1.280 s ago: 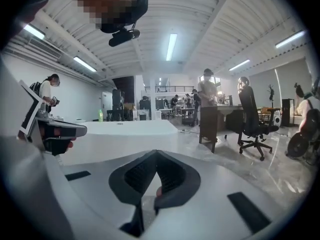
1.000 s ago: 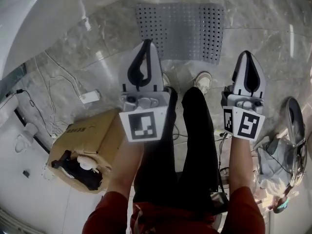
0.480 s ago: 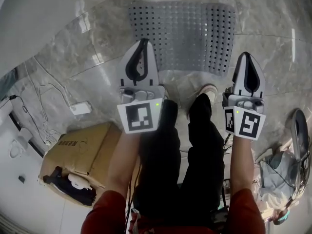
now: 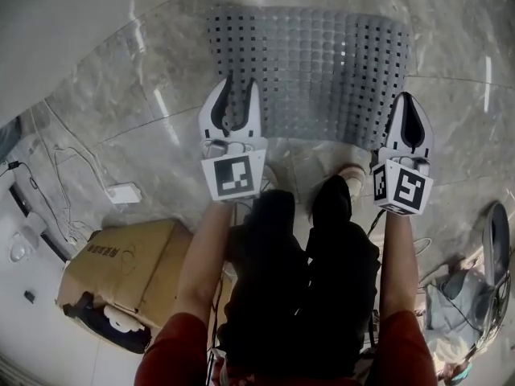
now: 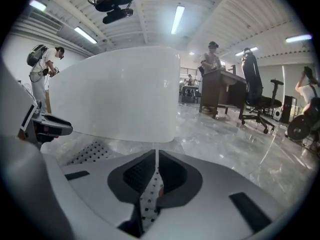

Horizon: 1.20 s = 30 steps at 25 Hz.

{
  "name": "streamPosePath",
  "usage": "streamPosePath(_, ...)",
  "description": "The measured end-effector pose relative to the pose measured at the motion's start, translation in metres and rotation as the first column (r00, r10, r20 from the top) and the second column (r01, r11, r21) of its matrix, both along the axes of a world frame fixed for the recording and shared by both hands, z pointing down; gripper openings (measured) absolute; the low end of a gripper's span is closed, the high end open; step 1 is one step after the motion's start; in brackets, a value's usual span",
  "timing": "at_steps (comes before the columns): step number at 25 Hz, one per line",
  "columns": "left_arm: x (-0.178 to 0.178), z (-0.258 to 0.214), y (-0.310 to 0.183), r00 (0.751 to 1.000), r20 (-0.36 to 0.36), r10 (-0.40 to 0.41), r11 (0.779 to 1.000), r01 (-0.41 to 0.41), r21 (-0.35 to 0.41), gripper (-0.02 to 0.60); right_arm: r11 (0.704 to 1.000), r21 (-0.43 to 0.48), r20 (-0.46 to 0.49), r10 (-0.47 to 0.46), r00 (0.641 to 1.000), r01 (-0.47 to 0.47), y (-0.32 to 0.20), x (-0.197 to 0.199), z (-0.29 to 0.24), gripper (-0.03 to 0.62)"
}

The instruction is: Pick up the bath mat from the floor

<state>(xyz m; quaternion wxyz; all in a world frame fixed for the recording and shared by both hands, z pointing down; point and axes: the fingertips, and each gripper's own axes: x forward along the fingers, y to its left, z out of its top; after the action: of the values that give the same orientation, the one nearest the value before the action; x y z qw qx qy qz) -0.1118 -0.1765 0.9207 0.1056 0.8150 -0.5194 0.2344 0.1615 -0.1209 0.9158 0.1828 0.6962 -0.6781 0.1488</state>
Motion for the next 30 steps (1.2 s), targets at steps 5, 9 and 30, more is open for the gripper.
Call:
streamPosePath(5, -0.023, 0.064, 0.005, 0.996, 0.081, 0.024, 0.995, -0.016, -0.103, 0.210, 0.982, -0.185, -0.028, 0.025, 0.999, -0.029, 0.007, 0.016, 0.069, 0.136)
streamPosePath(9, -0.048, 0.110, 0.002, 0.992, 0.123, -0.031, 0.984, 0.052, -0.171, 0.307, 0.935, -0.353, -0.050, 0.026, 0.998, -0.042, 0.013, 0.031, 0.122, 0.249)
streamPosePath(30, -0.063, 0.192, 0.013, 0.975, 0.218, -0.042, 0.873, 0.142, -0.467, 0.372, 0.824, -0.561, 0.013, 0.112, 0.994, -0.085, 0.031, 0.051, 0.202, 0.337)
